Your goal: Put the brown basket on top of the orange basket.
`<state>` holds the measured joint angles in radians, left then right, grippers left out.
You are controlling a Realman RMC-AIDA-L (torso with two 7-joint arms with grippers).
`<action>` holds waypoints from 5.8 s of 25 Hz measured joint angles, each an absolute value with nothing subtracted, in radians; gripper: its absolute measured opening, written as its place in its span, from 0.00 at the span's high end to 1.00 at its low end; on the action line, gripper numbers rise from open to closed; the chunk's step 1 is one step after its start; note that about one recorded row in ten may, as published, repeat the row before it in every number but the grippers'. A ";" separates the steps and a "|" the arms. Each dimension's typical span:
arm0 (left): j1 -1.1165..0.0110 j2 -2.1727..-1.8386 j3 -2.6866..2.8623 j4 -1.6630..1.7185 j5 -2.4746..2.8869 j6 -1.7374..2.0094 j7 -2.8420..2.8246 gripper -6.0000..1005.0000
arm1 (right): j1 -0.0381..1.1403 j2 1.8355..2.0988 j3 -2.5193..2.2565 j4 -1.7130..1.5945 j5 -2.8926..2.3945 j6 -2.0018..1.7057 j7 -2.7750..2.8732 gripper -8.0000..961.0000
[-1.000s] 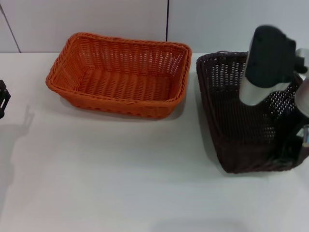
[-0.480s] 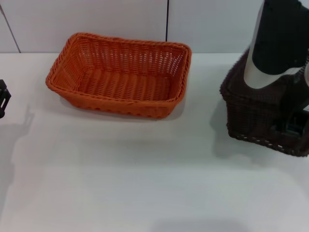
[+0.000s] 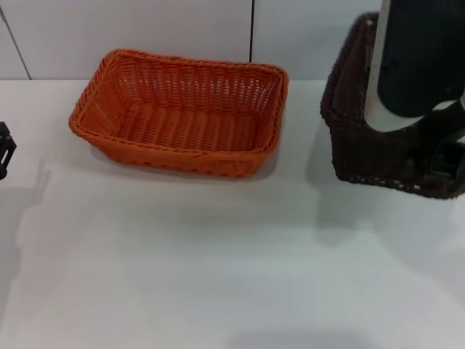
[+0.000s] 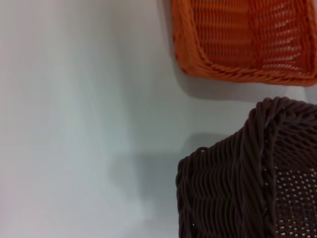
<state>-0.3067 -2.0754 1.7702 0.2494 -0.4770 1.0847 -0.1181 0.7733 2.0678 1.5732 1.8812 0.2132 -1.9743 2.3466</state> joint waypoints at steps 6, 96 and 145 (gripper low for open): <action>-0.309 -2.075 1.770 0.251 -0.477 1.083 -0.119 0.20 | 0.763 2.070 1.511 1.923 0.177 -1.923 2.301 0.83; -0.308 -2.069 1.680 0.247 -0.486 0.919 -0.199 0.20 | 0.612 2.049 1.566 1.197 0.849 -0.648 0.578 0.82; -0.310 -2.063 1.682 0.253 -0.476 0.917 -0.198 0.20 | 0.441 2.081 1.381 1.253 0.822 -0.366 0.588 0.38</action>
